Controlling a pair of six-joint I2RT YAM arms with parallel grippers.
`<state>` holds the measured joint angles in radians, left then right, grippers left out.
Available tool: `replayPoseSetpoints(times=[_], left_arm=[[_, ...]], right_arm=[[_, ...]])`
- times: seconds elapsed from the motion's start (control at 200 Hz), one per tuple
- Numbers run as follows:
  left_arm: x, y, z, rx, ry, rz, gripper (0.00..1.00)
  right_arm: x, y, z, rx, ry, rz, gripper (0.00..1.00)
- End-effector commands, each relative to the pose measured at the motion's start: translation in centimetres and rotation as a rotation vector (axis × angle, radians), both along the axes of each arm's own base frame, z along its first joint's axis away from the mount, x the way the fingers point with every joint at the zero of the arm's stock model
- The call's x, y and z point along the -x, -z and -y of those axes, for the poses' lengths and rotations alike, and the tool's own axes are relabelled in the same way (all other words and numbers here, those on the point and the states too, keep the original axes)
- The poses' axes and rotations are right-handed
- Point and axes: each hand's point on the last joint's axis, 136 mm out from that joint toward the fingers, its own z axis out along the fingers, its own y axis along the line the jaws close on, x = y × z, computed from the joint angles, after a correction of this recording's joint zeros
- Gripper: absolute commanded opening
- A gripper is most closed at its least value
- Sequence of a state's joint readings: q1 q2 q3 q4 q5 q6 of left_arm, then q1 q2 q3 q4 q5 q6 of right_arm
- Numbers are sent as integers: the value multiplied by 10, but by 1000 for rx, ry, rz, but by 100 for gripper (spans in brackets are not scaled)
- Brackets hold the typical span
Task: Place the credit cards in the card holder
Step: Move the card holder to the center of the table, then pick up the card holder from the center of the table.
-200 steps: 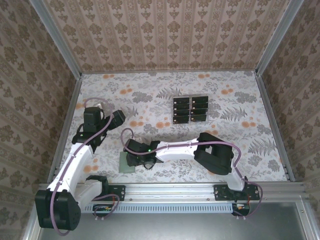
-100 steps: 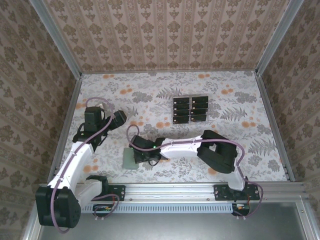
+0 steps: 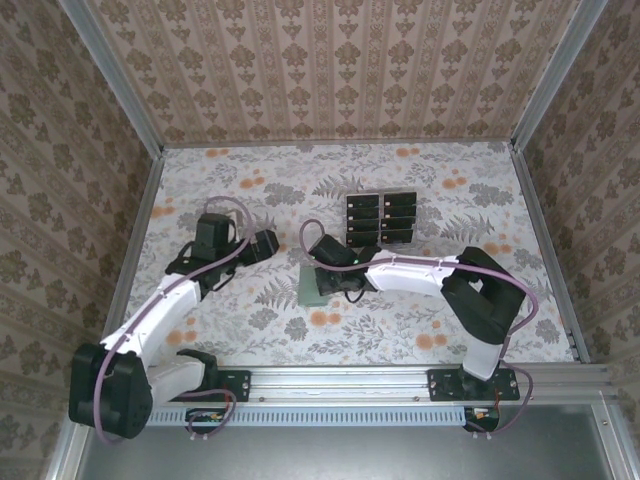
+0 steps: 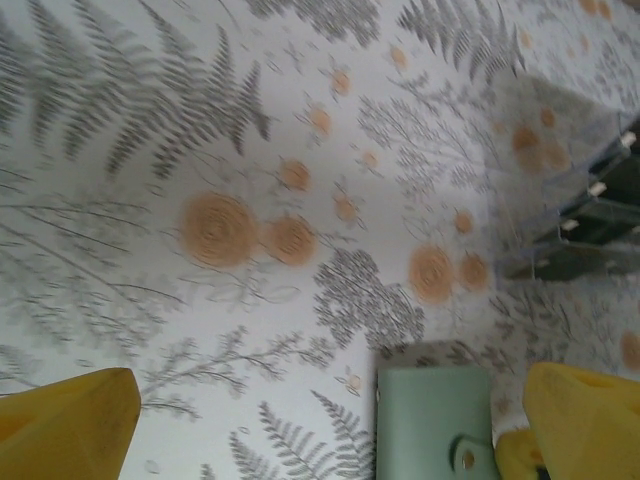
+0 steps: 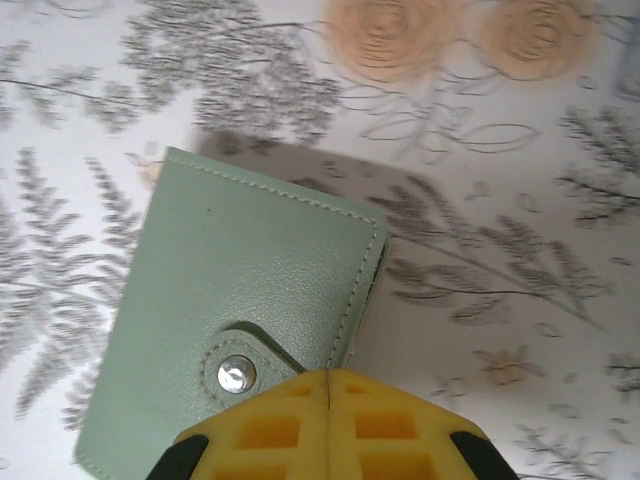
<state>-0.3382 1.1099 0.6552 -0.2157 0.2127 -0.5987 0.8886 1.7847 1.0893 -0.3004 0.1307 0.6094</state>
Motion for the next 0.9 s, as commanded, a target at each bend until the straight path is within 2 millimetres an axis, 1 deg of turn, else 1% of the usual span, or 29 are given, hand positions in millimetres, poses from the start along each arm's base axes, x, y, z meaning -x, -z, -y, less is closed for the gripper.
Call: replayPoseSetpoints(times=[0.0, 0.115, 0.165, 0.175, 0.19, 0.285, 0.34, 0.445, 0.515, 0.645, 0.775, 0.895], left_arm=[[8, 13, 21, 40, 44, -34, 100], [13, 24, 40, 63, 83, -55, 100], [12, 28, 42, 79, 79, -63, 100], [16, 29, 49, 81, 100, -67, 100], [18, 30, 52, 86, 107, -70, 100], [20, 37, 63, 112, 121, -82, 100], [21, 40, 67, 117, 130, -89, 100], [22, 45, 73, 115, 142, -100, 100], [22, 47, 76, 117, 148, -103, 100], [24, 50, 82, 128, 156, -112, 100], [25, 55, 85, 131, 158, -123, 100], [26, 59, 89, 150, 167, -134, 96]], right_arm=[[4, 11, 20, 70, -28, -11, 0], [5, 22, 24, 86, -19, -29, 0], [5, 27, 25, 91, -12, -37, 0], [5, 28, 26, 93, -11, -39, 0], [5, 28, 26, 94, -10, -40, 0], [5, 33, 29, 94, 6, -49, 0], [5, 35, 31, 93, 16, -53, 6], [5, 34, 33, 73, 33, -58, 15], [5, 31, 33, 54, 45, -56, 18], [4, 28, 31, 24, 54, -54, 16], [5, 32, 31, 18, 58, -65, 17], [6, 37, 34, 12, 74, -75, 14]])
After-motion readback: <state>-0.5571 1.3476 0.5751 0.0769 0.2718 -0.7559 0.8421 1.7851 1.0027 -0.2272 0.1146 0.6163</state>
